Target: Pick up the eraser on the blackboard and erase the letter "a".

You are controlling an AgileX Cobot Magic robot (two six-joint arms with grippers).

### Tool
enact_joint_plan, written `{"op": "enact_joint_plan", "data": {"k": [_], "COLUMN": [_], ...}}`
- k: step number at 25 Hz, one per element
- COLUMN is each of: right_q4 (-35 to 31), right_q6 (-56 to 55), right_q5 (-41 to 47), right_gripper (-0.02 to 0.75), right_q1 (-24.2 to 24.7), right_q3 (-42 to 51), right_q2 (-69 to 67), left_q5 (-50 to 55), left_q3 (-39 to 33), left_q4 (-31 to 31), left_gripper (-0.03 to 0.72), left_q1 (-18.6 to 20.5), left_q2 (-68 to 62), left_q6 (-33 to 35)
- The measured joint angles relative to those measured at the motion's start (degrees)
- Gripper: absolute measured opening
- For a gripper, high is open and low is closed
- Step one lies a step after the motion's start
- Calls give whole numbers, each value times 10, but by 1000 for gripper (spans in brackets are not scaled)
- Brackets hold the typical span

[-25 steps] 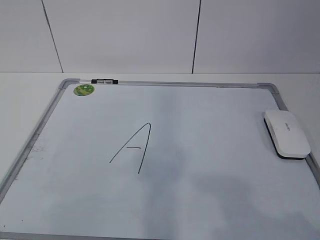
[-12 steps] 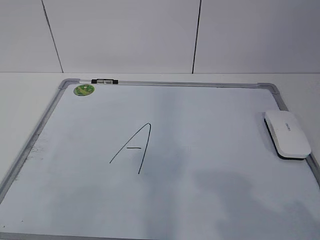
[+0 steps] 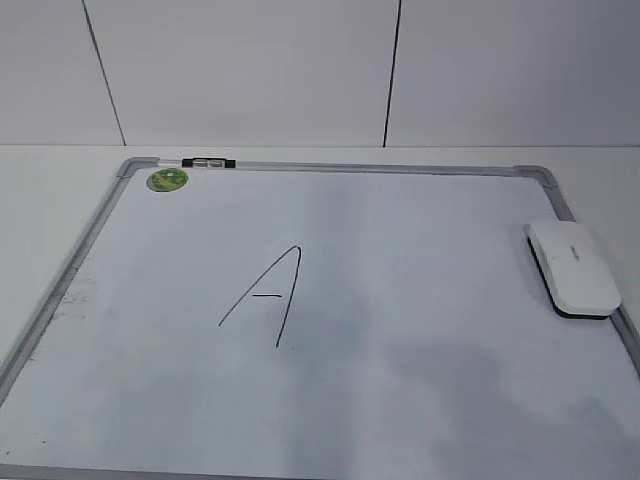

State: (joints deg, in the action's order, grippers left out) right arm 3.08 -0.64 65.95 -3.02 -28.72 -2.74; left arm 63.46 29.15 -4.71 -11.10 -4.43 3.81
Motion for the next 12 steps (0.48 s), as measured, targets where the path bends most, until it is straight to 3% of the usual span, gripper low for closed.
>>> {"op": "enact_joint_plan", "data": {"k": [12], "right_q4": [1], "right_q6": [0], "right_q5": [-2], "right_gripper": [593], "right_q1": [0], "right_q3": [0], "right_q2": [31], "left_q5": [-1], "left_q3": [0], "left_q4": [0], "left_gripper": [245], "left_q1": [0], "left_q2": [36], "left_q6": [0]}}
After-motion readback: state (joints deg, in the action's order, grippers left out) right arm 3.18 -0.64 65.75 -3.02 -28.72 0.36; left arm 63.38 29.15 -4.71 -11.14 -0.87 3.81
